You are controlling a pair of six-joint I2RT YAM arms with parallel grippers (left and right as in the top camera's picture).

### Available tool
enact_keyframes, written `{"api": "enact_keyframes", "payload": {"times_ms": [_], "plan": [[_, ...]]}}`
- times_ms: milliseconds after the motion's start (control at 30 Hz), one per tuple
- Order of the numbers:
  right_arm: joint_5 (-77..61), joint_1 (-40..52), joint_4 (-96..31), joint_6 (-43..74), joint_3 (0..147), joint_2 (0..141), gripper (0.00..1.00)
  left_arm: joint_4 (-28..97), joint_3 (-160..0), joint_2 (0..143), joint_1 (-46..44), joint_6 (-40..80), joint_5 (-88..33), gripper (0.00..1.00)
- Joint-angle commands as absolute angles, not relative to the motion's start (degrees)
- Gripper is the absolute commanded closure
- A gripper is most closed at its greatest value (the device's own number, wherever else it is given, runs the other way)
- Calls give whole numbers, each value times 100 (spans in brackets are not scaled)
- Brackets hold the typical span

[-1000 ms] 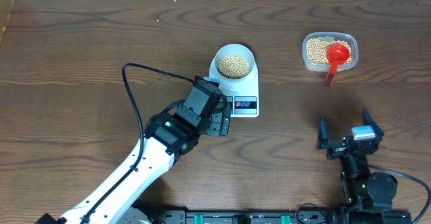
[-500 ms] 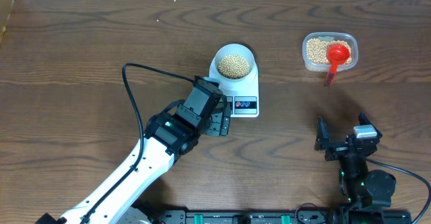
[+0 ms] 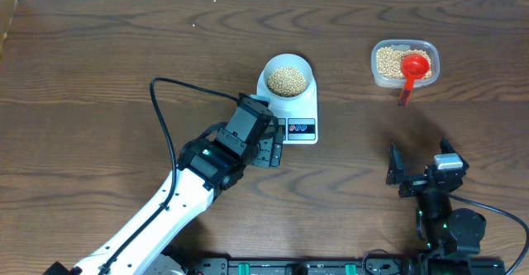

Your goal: Scoop item into bowl and weigh 50g on scale

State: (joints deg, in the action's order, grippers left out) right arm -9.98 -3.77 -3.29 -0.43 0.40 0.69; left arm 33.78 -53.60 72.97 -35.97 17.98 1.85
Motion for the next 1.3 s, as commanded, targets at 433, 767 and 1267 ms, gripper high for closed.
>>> {"api": "enact_keyframes", "payload": {"times_ms": [433,767,1267], "plan": [[-915,-333,-362,36,32,38,1,2571,-5238,6823,-3527,784,1120,2],[-915,-333,-362,36,32,38,1,1540,-4082,5081,-1544,-64,-440,2],[-915,-333,-362,36,32,38,1,399,-1194,2073,32,-301,-1365,2]]}}
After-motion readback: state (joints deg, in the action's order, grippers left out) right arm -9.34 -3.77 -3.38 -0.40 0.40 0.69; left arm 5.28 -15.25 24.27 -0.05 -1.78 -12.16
